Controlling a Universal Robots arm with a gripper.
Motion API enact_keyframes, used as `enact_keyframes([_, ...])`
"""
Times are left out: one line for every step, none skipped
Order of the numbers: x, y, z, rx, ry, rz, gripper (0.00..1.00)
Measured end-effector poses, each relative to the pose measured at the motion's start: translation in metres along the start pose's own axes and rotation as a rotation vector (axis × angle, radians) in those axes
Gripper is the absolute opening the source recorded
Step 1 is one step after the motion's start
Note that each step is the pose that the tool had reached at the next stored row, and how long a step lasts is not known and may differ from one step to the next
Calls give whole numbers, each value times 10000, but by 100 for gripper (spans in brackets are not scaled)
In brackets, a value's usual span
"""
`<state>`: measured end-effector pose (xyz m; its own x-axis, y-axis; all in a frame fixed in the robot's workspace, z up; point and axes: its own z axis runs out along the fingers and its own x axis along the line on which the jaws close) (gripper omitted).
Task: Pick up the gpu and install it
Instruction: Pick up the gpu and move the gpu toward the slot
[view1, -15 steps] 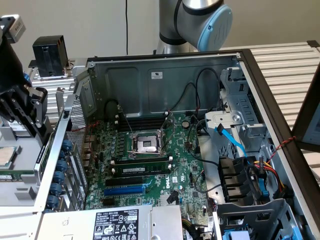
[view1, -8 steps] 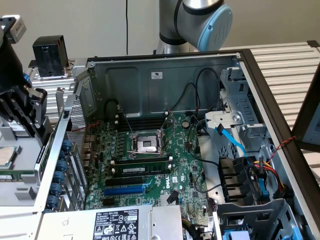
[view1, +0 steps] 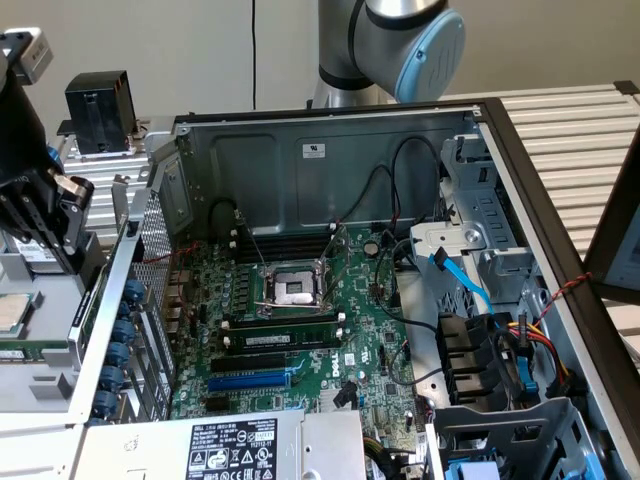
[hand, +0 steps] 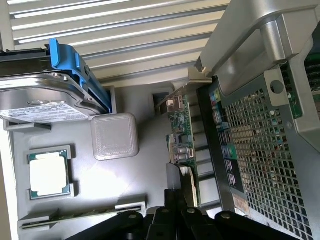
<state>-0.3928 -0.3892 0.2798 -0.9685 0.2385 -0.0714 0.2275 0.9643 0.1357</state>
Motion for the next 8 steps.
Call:
enact_keyframes([0, 0, 0, 0, 0, 0, 13])
enact_keyframes([0, 0, 0, 0, -1, 0, 13])
enact_keyframes([0, 0, 0, 2, -1, 1, 13])
enact_keyframes([-1, -2, -2, 2, -1, 3, 15])
enact_keyframes([-2, -2, -3, 2, -3, 4, 15])
enact_keyframes([-4, -3, -4, 2, -4, 5, 21])
enact_keyframes([-5, -4, -5, 3, -4, 7, 27])
enact_keyframes([-8, -5, -6, 6, -4, 9, 27])
